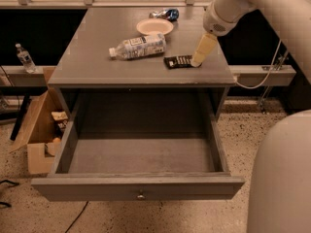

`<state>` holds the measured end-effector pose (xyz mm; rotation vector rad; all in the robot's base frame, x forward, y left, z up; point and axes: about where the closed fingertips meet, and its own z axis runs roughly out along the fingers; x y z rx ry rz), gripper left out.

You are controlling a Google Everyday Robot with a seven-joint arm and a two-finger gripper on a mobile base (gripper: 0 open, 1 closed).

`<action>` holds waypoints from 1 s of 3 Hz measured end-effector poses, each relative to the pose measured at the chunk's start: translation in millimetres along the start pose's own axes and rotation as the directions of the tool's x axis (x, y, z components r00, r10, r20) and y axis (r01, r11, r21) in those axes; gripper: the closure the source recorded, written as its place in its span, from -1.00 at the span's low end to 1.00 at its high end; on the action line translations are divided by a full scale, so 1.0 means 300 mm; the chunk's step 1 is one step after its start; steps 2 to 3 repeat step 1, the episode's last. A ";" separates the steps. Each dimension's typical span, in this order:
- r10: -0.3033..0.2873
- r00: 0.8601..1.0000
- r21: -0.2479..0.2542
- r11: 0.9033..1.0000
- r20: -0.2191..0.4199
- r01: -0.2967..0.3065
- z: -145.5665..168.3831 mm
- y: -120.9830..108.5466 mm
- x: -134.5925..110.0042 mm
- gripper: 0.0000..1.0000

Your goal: Pick rxbar chocolate from top drawer and place on counter

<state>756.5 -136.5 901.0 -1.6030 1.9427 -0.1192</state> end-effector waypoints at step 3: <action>0.030 0.999 0.033 0.999 -0.034 -0.029 -0.136 -0.018 0.098 -1.00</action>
Offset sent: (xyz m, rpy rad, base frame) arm 0.0000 0.0000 0.0000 0.0000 0.0000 0.0000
